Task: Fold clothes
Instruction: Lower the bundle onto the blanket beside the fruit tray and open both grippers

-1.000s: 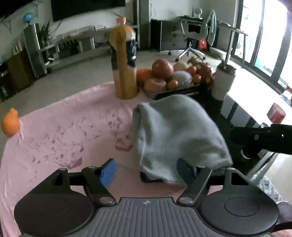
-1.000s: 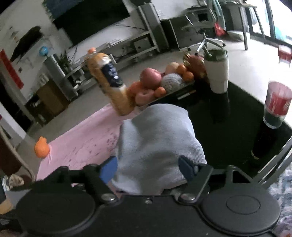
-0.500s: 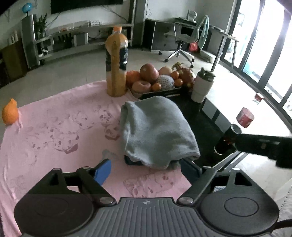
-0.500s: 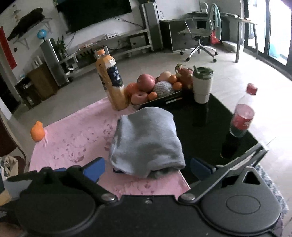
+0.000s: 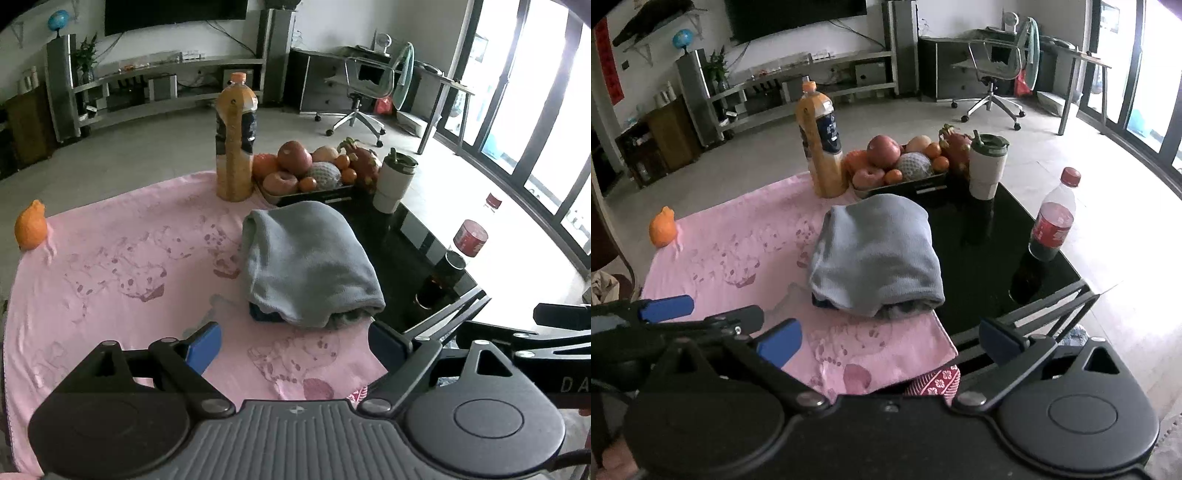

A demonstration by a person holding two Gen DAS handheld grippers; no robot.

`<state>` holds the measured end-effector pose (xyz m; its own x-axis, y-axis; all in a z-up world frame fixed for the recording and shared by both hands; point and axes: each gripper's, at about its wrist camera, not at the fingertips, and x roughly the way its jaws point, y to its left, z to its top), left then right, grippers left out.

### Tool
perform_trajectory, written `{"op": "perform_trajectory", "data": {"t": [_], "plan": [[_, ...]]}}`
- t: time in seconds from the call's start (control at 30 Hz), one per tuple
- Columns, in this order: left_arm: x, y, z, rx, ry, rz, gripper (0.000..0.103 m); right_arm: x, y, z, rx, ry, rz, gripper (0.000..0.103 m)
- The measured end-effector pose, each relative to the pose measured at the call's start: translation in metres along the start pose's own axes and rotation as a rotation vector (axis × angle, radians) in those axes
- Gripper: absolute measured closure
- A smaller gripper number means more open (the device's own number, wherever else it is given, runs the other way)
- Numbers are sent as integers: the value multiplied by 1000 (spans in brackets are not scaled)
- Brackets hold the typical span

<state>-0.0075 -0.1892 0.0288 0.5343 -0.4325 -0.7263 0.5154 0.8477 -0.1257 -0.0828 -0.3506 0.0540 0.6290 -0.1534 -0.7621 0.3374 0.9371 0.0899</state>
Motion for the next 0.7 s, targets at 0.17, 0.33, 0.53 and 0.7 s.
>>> {"op": "perform_trajectory", "data": {"t": [0.17, 0.33, 0.53, 0.7], "plan": [[1, 0, 0, -4, 8, 0, 17, -1, 0, -1, 1, -1, -9, 0], [6, -1, 1, -3, 21, 9, 17, 2, -2, -2, 1, 4, -9, 0], [9, -1, 0, -8, 17, 11, 15, 6, -5, -2, 12, 12, -1, 0], [9, -2, -1, -5, -9, 29, 15, 8, -5, -3, 15, 9, 5, 0]]}}
